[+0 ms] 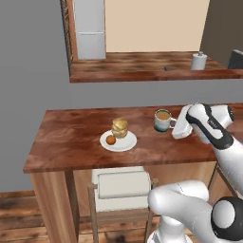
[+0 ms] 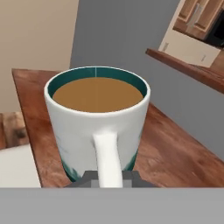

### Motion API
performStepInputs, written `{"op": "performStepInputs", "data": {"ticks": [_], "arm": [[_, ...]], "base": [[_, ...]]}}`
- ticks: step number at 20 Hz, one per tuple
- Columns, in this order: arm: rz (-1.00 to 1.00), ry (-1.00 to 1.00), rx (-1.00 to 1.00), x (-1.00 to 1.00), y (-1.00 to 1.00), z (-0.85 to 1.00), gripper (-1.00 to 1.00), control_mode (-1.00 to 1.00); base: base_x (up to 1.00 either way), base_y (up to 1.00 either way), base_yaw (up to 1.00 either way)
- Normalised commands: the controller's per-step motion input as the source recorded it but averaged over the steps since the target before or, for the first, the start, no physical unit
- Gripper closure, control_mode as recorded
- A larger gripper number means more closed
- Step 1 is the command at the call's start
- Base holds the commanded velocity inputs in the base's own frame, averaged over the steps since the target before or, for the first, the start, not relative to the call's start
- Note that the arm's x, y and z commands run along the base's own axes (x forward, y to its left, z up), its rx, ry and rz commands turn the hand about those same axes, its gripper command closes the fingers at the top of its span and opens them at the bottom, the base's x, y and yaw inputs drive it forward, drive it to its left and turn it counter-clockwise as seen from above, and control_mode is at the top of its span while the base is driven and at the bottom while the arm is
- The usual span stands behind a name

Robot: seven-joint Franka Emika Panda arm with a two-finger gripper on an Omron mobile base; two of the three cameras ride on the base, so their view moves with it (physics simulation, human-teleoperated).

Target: Pick up the brewed coffee from the coffee machine and place it next to the breakfast plate on the dining counter.

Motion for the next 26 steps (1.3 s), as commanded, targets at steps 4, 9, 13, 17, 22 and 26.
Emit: {"op": "performStepInputs", "data": {"ticks": [4, 9, 13, 17, 22, 26], "arm": [[0.0, 0.0, 0.0, 0.24, 0.0, -0.41, 1.0, -1.0], [0.0, 0.0, 0.0, 0.26, 0.0, -0.43, 1.0, -1.0], [0.0, 0.02, 0.0, 0.28, 0.0, -0.34, 1.0, -1.0], [0.0, 0.01, 0.0, 0.31, 0.0, -0.31, 1.0, -1.0], [0.0, 0.01, 0.0, 0.32, 0.0, -0.29, 1.0, -1.0], [0.0, 0.02, 0.0, 0.34, -0.01, -0.27, 1.0, -1.0]], "base": [[0.0, 0.0, 0.0], [0.0, 0.0, 0.0], [0.0, 0.0, 0.0], [0.0, 0.0, 0.0], [0.0, 0.0, 0.0], [0.0, 0.0, 0.0]]}}
